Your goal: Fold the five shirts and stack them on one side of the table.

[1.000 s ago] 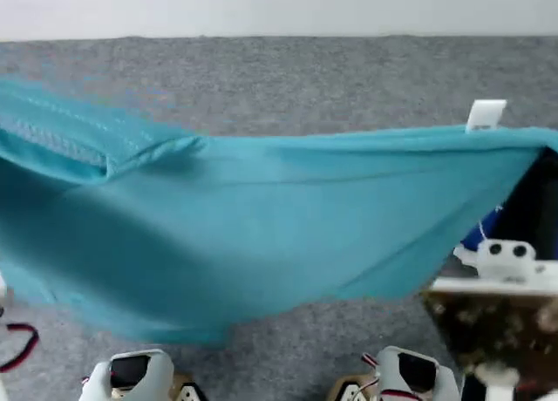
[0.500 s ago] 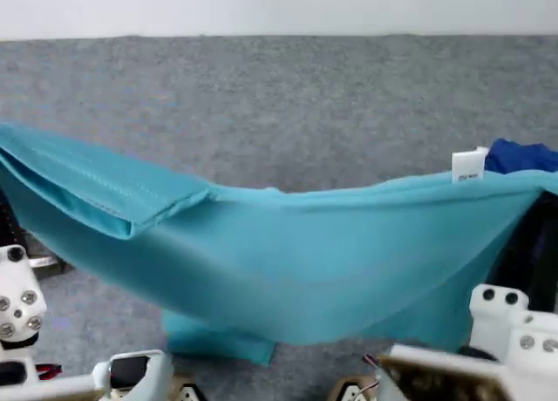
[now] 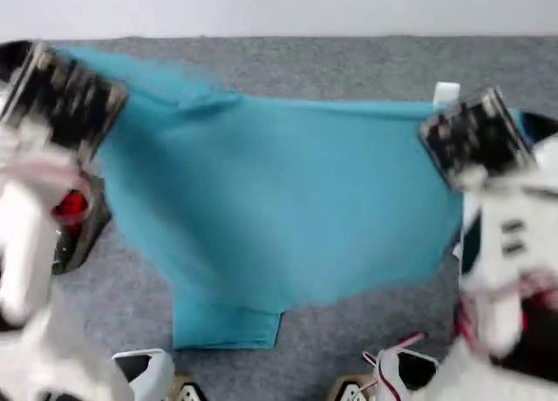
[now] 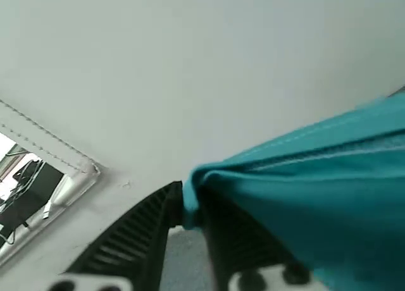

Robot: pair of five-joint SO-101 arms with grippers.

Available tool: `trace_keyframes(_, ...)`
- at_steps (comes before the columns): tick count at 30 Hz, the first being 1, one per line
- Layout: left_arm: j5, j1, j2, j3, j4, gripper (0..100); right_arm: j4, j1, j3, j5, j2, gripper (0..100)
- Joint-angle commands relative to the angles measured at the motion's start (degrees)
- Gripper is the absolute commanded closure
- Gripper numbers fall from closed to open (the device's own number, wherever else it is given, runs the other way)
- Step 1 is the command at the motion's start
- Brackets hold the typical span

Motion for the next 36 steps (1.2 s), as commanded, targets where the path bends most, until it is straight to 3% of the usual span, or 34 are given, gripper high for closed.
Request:
trace_keyframes(1, -0.4, 0.8, 2.0, 10.3, -13.4, 98, -15.6, -1.4, 16.7, 0.5, 0.4, 98.7)
trace_keyframes(9, -0.6, 8.0, 9.4, 27.6, -37.3, 98, -51.3, -5.6, 45.4, 1.0, 2.3, 98.7)
trace_keyframes(15, -0.7, 8.0, 21.0, 26.6, -44.9, 98, -65.4, -5.7, 46.0, 4.3, 14.8, 98.7)
trace_keyframes(24, -3.3, 5.9, 34.6, 17.2, -44.7, 98, -72.7, -6.1, 30.7, 6.0, 36.3, 98.7)
trace_keyframes(36, -13.0, 2.9, 35.1, 15.1, -44.7, 98, -72.6, -10.6, 15.1, 7.2, 53.4, 98.7)
